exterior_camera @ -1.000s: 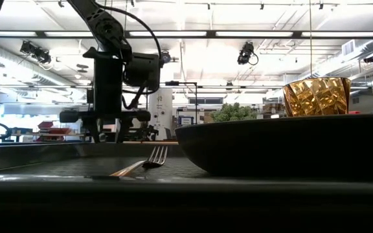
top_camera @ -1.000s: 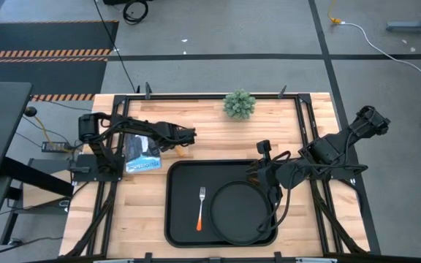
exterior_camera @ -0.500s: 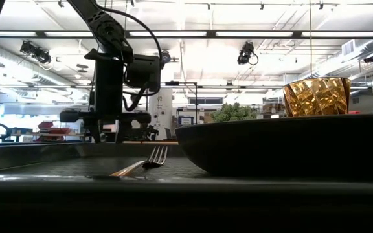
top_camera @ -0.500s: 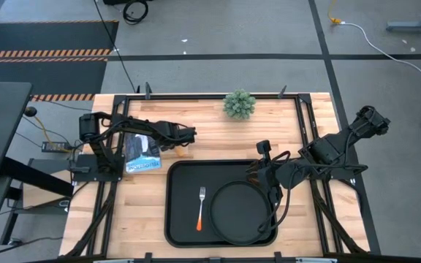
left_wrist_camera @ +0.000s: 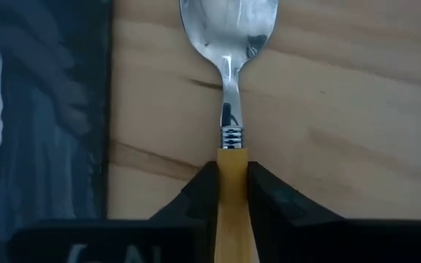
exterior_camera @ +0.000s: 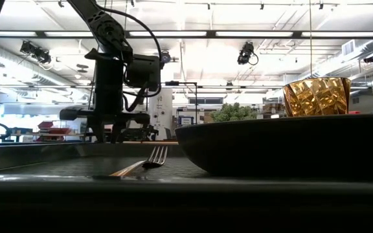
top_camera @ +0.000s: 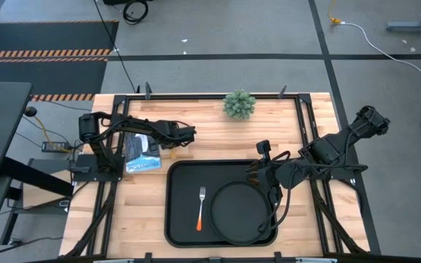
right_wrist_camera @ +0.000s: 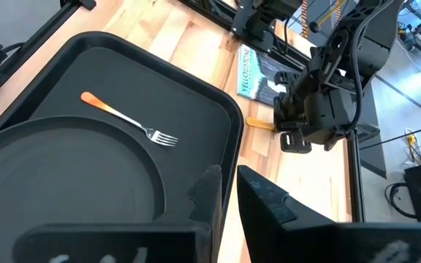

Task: Pick and place plate/cup/fork/spoon on tray
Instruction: Put the yellow spoon to the left side of the orange fork on the black serving tray

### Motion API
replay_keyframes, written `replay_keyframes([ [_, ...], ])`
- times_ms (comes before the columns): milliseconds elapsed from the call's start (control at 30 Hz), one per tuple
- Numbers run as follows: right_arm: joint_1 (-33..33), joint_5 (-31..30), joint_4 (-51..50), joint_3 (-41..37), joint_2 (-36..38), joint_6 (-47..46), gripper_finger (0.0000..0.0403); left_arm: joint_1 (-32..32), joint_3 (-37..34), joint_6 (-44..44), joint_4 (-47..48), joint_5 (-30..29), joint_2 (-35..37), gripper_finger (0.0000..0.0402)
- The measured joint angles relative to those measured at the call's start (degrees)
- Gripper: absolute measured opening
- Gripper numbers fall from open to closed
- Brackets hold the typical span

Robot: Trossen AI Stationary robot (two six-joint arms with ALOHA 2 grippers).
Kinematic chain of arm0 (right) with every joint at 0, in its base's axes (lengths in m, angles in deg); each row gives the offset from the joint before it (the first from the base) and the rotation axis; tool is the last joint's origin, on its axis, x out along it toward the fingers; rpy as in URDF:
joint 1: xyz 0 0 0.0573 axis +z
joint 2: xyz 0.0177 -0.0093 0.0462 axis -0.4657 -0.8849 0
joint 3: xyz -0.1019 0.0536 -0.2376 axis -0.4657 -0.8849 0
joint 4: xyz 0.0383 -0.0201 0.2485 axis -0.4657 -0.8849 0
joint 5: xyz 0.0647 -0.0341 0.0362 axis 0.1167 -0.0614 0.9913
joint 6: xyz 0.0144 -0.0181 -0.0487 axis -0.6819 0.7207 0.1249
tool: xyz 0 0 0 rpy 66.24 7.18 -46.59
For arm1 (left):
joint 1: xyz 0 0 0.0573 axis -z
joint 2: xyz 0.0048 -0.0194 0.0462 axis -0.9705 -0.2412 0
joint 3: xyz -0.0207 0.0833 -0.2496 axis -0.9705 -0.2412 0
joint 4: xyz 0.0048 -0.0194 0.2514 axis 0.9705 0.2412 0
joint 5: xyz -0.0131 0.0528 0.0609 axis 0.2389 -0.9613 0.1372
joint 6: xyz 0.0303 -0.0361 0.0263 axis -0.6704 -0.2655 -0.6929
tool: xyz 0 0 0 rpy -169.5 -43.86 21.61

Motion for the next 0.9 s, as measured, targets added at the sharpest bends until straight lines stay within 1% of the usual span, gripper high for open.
replay_keyframes([
  [133,0.0,0.0,-0.02,0.0,0.0,-0.01,0.0052,0.15,0.0,-8.06,-0.23,-0.07,-0.06,0.0073],
  [300,0.0,0.0,0.59,0.0,0.0,0.02,0.0052,-0.59,0.0,-15.62,-0.41,0.32,-0.04,0.0062],
  [400,0.0,0.0,0.82,0.0,0.0,0.01,0.0052,-1.03,0.0,-23.2,-0.81,1.13,0.0,0.0058],
  [500,0.0,-0.02,0.81,0.0,0.0,-0.46,0.0052,-1.26,0.0,-28.35,-0.86,1.28,0.0,0.006],
  [700,0.0,-0.02,0.81,0.0,0.0,-1.49,0.0052,-1.27,-0.15,-31.07,-1.17,-0.03,0.49,0.0058],
  [900,-0.11,-1.09,2.17,0.0,0.0,-1.51,0.0052,-1.63,0.32,-31.18,-1.65,0.57,2.54,0.0059],
])
